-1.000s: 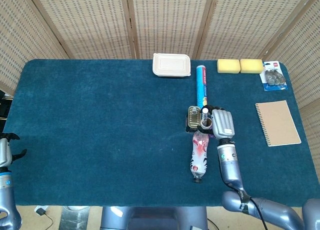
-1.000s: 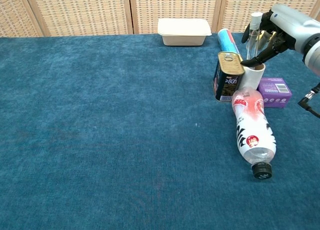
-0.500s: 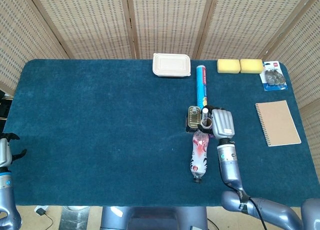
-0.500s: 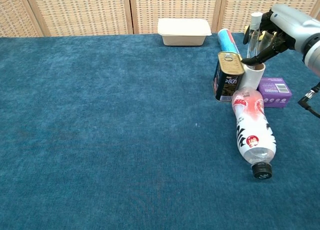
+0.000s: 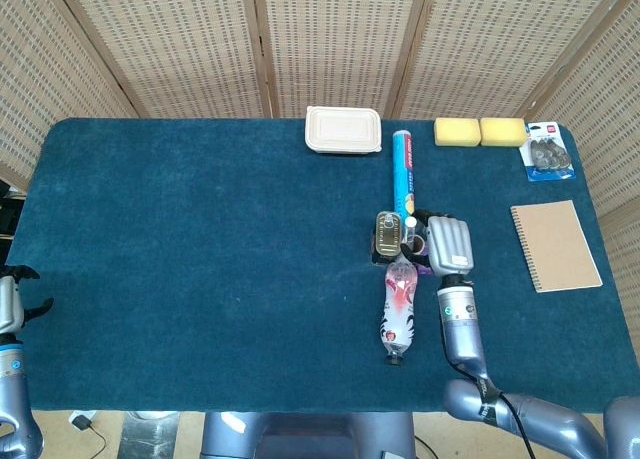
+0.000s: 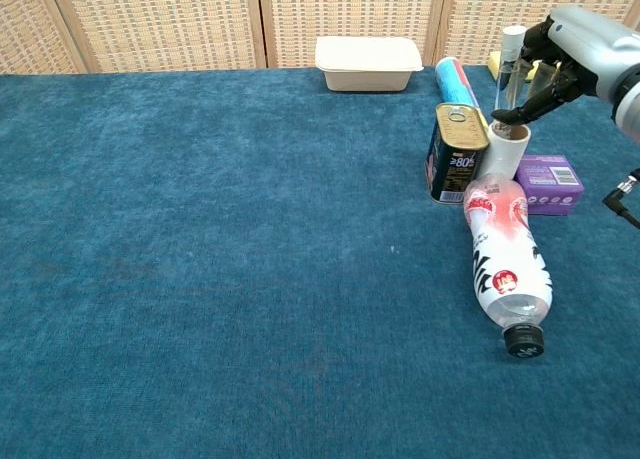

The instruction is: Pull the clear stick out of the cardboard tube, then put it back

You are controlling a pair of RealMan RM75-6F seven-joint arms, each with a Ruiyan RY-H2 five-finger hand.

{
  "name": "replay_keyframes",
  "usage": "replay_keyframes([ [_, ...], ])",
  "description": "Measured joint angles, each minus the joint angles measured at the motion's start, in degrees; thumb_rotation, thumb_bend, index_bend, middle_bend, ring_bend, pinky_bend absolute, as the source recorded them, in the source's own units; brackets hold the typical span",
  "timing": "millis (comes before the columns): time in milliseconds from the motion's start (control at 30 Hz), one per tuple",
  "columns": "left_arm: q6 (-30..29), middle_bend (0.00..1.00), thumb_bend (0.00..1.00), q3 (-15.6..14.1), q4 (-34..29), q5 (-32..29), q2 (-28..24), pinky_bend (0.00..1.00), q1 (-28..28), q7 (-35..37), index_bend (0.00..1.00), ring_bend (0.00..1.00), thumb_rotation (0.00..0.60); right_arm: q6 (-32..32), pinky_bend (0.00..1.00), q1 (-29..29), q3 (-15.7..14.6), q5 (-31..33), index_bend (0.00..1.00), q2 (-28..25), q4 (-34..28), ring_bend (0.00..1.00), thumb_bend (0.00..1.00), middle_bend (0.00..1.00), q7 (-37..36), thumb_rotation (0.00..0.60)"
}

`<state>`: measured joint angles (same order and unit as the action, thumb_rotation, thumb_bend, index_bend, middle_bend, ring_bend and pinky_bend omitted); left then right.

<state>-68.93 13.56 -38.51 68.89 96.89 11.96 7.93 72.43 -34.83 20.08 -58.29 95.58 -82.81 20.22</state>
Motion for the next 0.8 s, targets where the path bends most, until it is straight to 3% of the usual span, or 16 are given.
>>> replay_keyframes([
  [800,-0.01,0.42,0.15,-0.01,0.03,0.05,0.01,0.32,-0.01,0.11,0.45,0.23,0.600,-0.11,0.67,-0.27,-0.66,-0.44,0.62,0.32,-0.06,0.76,0.35,0.73,1.55,0.600],
])
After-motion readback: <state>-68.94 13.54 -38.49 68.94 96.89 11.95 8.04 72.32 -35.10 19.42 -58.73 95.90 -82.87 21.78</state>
